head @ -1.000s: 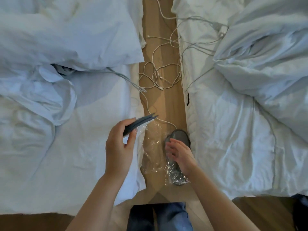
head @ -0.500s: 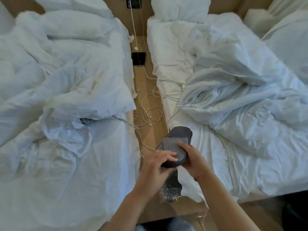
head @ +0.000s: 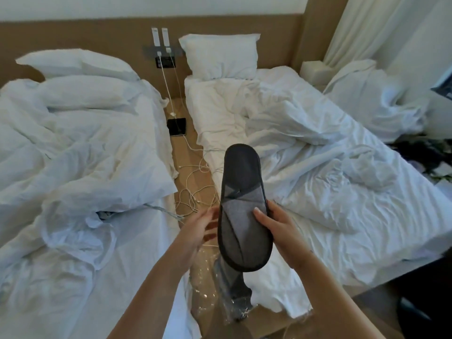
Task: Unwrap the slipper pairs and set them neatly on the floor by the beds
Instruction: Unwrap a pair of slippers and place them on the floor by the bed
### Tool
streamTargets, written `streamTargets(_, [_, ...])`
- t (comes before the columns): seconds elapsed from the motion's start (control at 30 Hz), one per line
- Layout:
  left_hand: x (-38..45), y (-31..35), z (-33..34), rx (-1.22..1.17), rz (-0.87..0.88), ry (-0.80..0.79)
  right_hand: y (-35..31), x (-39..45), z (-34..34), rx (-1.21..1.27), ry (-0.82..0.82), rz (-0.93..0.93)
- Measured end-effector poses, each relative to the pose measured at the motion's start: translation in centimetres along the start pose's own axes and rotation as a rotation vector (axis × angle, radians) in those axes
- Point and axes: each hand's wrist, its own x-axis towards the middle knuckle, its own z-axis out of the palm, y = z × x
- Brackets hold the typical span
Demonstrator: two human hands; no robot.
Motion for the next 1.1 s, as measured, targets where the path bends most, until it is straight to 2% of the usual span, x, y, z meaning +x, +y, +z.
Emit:
streamTargets(0.07, [-0.8,0.6,1.1,-0.264,-0.072,-0.058,-0.3,-0.5,0.9,-0.032,0.004,-0.041])
streamTargets(0.13, [-1.0,0.4,1.6,-0.33,-0.039,-0.066,-0.3,-0.8,1.8,-0.055,0.048,-0.083])
streamTargets(0.23, [-1.1,0.0,1.8,-0.268,0.043,0.002,-0.3,-1.1,2.5,-0.085,0.13,-0.131])
streamTargets(0.33, [-0.7,-0.3,1.1,-0.229,0.02,0.007,-0.7,-1.2,2.3,-0.109,0.15,-0.148])
streamTargets(0.5, [-0.3,-0.2,0.7,-0.231,0.01,0.039,-0.7,-0.6,1.9,-0.077,0.124,-0.117])
streamTargets(0.6, [0.1,-0.5,1.1,-0.249,0.022,0.08,-0.4,-0.2,1.9,-0.009,0.169,-0.082])
streamTargets(0.73, [0.4,-1.1,0.6,-0.159,0.075,0.18,0.2,0.3,1.2,-0.035,0.233,-0.042])
streamTargets(0.87, [0.5,-2.2,-0.6,-0.084,0.123,0.273,0.6,0.3,0.1,0.077,0.272,0.003])
streamTargets(1.1, [1.0,-3.9,-2.6,-0.006,-0.016,0.443,0.5,-0.3,-3.1,0.128,0.356,0.026])
